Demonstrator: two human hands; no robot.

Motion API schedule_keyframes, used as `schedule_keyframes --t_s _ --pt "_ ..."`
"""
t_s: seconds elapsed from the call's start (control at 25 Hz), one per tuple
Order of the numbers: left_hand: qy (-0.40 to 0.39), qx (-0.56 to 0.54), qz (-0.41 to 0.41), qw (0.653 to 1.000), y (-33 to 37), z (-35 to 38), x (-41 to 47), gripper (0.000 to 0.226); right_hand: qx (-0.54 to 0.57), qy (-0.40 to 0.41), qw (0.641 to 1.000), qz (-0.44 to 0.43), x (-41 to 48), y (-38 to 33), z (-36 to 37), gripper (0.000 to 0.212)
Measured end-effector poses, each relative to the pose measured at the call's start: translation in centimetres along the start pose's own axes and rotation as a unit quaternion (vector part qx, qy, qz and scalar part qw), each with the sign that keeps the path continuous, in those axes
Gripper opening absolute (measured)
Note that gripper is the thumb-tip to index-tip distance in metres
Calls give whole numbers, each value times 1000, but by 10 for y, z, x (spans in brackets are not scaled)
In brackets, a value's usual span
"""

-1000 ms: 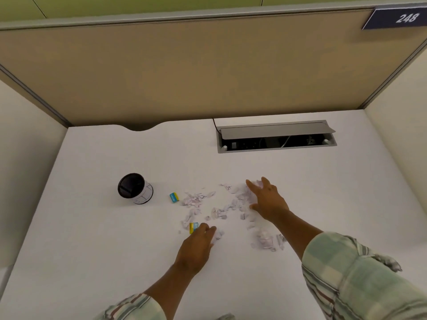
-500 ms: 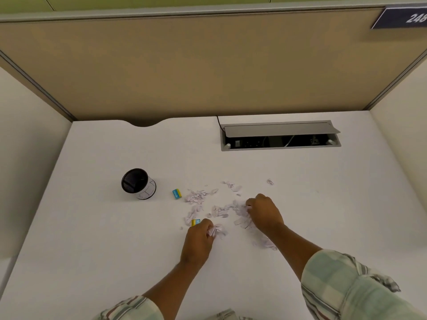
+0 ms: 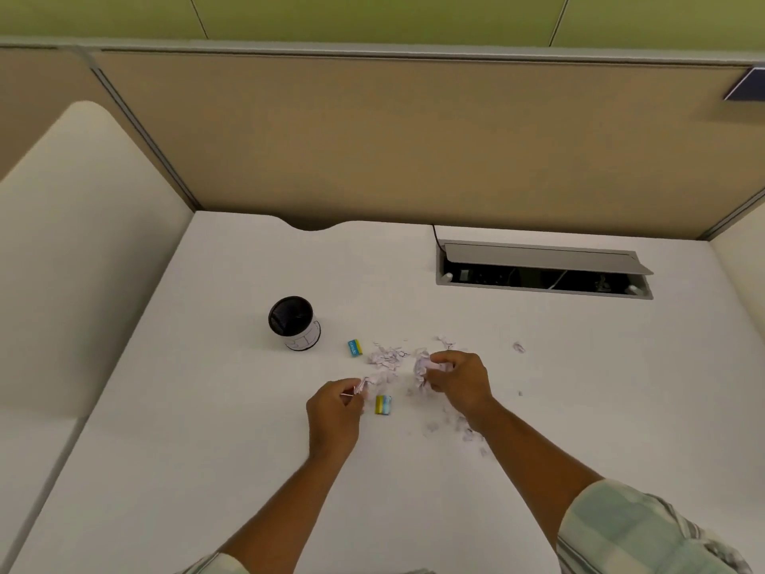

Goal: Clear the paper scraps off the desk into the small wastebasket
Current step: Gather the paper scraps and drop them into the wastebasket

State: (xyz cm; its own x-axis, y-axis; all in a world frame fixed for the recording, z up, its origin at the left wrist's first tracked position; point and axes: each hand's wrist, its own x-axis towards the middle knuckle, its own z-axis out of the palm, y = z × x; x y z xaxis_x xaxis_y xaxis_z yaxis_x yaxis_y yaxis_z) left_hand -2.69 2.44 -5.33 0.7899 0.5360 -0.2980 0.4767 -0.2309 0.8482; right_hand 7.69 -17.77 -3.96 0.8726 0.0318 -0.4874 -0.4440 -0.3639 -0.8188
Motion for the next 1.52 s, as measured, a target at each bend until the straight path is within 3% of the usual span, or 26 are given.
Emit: schedule_keyframes --t_s 0.2,0.44,0.72,0.92,1.08,1.32,1.52 --pt "69 -80 -13 994 17 -55 37 12 37 -48 997 -52 8 -57 67 16" --pt "149 -49 0 988 26 -101 90 2 -44 -65 984 -159 26 -119 154 15" --pt "139 -8 -14 990 21 -116 133 10 -158 -60 957 -236 48 -134 217 9" --pt "107 14 -27 994 13 -116 147 27 -300 -57 921 -241 55 -129 222 28" --pt "118 6 -27 993 5 -115 145 37 -268 -52 932 -238 56 -122 218 26" --pt "141 70 30 987 -1 -109 122 21 -214 -44 947 -234 50 -105 183 22" --pt "100 53 -1 994 -13 -82 87 17 -230 -11 955 -185 38 -63 106 20"
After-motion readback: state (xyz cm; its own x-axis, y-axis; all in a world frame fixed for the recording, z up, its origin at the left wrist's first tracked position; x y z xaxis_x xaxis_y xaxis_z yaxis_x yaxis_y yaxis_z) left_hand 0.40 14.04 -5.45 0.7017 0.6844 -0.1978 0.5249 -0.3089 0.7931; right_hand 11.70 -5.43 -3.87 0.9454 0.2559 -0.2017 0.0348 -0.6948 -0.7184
